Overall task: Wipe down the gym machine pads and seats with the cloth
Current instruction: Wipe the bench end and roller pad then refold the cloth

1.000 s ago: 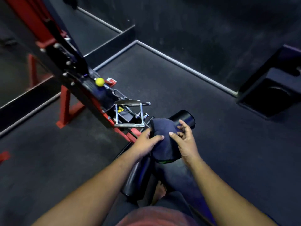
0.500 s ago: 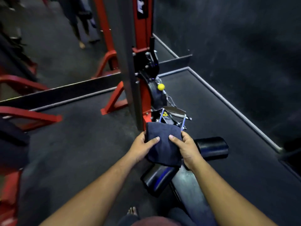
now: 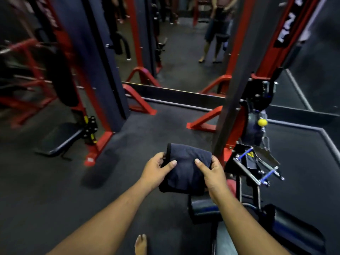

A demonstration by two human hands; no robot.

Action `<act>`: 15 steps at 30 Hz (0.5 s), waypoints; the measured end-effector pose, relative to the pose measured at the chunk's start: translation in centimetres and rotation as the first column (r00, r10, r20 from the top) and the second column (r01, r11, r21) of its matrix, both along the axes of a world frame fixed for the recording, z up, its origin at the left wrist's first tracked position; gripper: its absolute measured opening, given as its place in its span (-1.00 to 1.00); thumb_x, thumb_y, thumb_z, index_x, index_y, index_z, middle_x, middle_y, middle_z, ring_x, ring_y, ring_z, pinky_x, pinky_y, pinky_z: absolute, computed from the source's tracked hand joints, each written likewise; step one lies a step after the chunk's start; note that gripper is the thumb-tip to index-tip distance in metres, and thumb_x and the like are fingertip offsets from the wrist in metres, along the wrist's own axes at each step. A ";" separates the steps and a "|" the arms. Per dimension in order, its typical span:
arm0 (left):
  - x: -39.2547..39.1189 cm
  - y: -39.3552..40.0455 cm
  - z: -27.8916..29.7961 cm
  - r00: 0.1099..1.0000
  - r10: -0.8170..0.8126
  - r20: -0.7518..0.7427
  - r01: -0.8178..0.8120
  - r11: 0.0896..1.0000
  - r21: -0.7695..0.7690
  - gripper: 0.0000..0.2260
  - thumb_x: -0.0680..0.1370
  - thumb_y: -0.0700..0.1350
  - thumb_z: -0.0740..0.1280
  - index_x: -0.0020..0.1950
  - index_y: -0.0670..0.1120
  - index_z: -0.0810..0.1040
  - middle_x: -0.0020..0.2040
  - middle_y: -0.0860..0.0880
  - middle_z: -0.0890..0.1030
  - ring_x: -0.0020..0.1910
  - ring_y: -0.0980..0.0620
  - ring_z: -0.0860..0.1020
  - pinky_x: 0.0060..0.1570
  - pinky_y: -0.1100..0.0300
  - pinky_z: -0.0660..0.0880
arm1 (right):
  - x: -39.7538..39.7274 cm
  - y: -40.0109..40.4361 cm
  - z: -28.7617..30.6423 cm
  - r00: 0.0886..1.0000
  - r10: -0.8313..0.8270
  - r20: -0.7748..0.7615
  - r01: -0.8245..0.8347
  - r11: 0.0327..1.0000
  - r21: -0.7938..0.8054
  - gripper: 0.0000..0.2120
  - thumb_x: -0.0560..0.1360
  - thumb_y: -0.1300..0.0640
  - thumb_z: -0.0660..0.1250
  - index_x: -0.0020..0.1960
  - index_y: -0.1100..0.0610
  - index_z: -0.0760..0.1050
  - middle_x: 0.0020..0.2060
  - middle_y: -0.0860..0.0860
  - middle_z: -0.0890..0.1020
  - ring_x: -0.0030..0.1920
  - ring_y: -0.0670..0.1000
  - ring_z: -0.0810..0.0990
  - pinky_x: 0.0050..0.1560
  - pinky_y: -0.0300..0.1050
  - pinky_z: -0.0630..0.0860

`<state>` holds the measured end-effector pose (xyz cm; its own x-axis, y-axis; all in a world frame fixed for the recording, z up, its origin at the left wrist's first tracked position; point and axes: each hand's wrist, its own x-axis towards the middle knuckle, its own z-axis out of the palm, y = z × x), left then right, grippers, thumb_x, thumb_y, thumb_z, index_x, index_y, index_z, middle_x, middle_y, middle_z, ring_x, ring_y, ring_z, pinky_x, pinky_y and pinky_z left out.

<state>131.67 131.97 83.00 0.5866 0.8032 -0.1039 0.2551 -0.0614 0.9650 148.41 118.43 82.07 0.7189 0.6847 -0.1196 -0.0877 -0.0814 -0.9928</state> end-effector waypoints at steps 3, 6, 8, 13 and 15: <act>-2.5 -0.3 0.6 1.000 0.017 -0.016 -0.018 1.000 -0.019 -0.75 0.50 -0.07 0.55 0.11 0.04 0.57 0.02 0.06 0.72 0.05 0.12 0.68 0.04 0.20 0.60 | -2.4 1.1 0.3 0.999 0.029 -0.025 -0.029 0.999 0.013 -0.78 0.50 0.08 0.52 0.11 0.01 0.57 0.02 -0.01 0.74 0.09 0.04 0.71 0.20 0.17 0.61; -7.2 0.3 2.1 0.994 0.106 0.016 -0.105 0.993 -0.049 -0.62 0.43 -0.01 0.60 0.17 0.02 0.56 0.09 0.06 0.72 0.10 0.14 0.67 0.08 0.20 0.59 | -6.1 3.7 1.2 0.984 0.176 0.026 -0.176 0.984 -0.014 -0.80 0.53 0.15 0.50 0.10 0.04 0.55 -0.01 -0.03 0.73 0.05 -0.01 0.71 0.14 0.05 0.63; -10.7 0.8 2.3 0.990 0.141 0.020 -0.140 0.988 -0.060 -0.57 0.42 -0.02 0.61 0.22 -0.01 0.57 0.12 0.05 0.72 0.14 0.12 0.67 0.16 0.12 0.60 | -9.0 5.3 1.9 0.962 0.261 0.079 -0.260 0.965 -0.016 -0.81 0.52 0.15 0.50 0.07 0.05 0.54 -0.04 -0.03 0.73 0.03 -0.01 0.70 0.07 0.01 0.64; -18.2 2.3 2.9 0.953 0.303 0.001 -0.303 0.953 0.025 -0.61 0.45 0.05 0.57 0.21 -0.03 0.58 0.10 0.05 0.71 0.10 0.14 0.67 0.17 0.00 0.61 | -15.1 8.9 2.8 0.926 0.355 0.129 -0.358 0.934 -0.001 -0.83 0.53 0.15 0.50 0.05 0.05 0.53 -0.07 -0.03 0.72 -0.03 -0.07 0.69 -0.04 -0.16 0.57; -22.4 3.6 3.0 0.933 0.360 0.000 -0.359 0.932 0.056 -0.55 0.40 0.19 0.53 0.18 0.00 0.59 0.08 0.06 0.71 0.09 0.13 0.67 0.15 -0.04 0.61 | -19.1 10.8 3.1 0.913 0.384 0.134 -0.388 0.922 -0.003 -0.85 0.54 0.14 0.49 0.04 0.05 0.54 -0.07 -0.03 0.71 -0.02 -0.05 0.69 -0.04 -0.15 0.59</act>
